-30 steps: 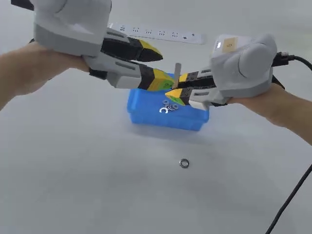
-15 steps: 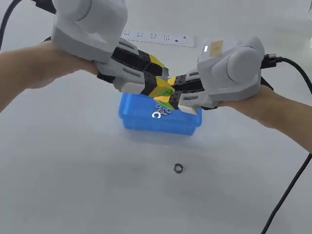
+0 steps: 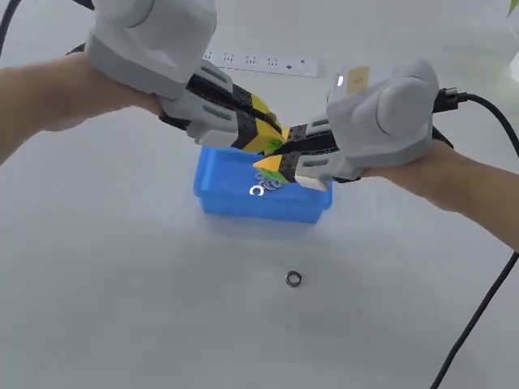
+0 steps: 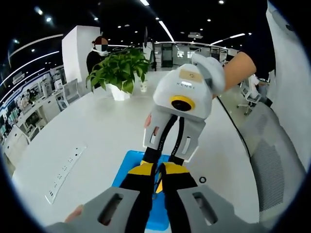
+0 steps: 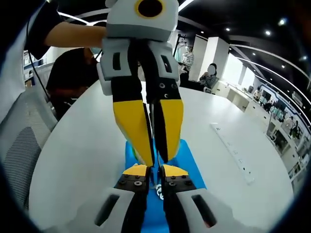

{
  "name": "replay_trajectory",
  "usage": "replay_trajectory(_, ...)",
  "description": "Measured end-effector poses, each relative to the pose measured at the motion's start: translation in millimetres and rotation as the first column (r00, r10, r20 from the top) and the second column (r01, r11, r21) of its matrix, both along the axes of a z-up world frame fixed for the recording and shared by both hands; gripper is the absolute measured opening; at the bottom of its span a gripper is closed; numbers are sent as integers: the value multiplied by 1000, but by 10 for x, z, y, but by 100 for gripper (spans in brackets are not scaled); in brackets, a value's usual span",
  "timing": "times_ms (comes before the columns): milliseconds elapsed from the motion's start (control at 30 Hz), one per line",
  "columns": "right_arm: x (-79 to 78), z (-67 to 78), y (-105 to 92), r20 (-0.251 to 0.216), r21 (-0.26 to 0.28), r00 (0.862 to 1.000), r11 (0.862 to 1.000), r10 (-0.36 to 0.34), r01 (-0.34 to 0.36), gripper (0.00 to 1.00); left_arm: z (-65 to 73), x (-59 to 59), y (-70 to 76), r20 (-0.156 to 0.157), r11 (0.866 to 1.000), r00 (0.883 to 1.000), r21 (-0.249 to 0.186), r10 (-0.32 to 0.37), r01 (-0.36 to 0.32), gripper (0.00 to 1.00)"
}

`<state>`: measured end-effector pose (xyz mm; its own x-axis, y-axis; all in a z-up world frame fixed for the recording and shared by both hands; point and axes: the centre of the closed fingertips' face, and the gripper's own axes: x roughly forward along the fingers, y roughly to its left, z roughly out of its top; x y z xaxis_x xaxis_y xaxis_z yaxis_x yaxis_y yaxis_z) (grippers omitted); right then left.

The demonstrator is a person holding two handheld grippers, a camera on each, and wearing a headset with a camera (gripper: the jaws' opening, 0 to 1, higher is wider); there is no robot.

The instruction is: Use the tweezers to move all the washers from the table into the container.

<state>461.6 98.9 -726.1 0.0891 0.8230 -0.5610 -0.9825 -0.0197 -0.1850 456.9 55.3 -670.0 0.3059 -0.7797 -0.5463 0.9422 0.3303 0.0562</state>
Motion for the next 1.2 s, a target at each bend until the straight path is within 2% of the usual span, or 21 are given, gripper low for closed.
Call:
replay_trajectory(67,2,4,-4,8,-1,1000,1000,-1,1,10,11,-7,-10,26,1000,999,17,-19,18,8)
replay_trajectory(167,17,32,0,15,8,1000,1000,-8,8,11,33,28,-3,48,999,998,20,-28,27,8)
replay_trajectory(267,25,56,5,35,8,999,1000,-9,8,12,55,60,-7,55,1000,998,18,-27,26,8)
replay_trajectory(400,33,63,1,28,10,999,1000,-26,25,18,72,80,-12,62,999,997,23,-35,33,8)
replay_trajectory(800,11,64,-91,22,1,998,999,-52,52,24,114,128,22,96,999,995,36,-33,30,7)
replay_trajectory(867,1,81,-133,20,2,998,998,-62,62,25,127,138,31,99,999,995,34,-29,26,7)
replay_trajectory(967,-5,131,-218,32,9,996,997,-82,81,28,159,89,8,106,999,994,41,-36,31,7)
replay_trajectory(1067,-14,173,-348,59,7,992,994,-108,108,29,197,37,-18,110,998,993,43,-41,36,7)
replay_trajectory(1200,-107,199,-515,48,19,990,991,-133,132,32,221,-7,-29,117,998,992,49,-44,39,7)
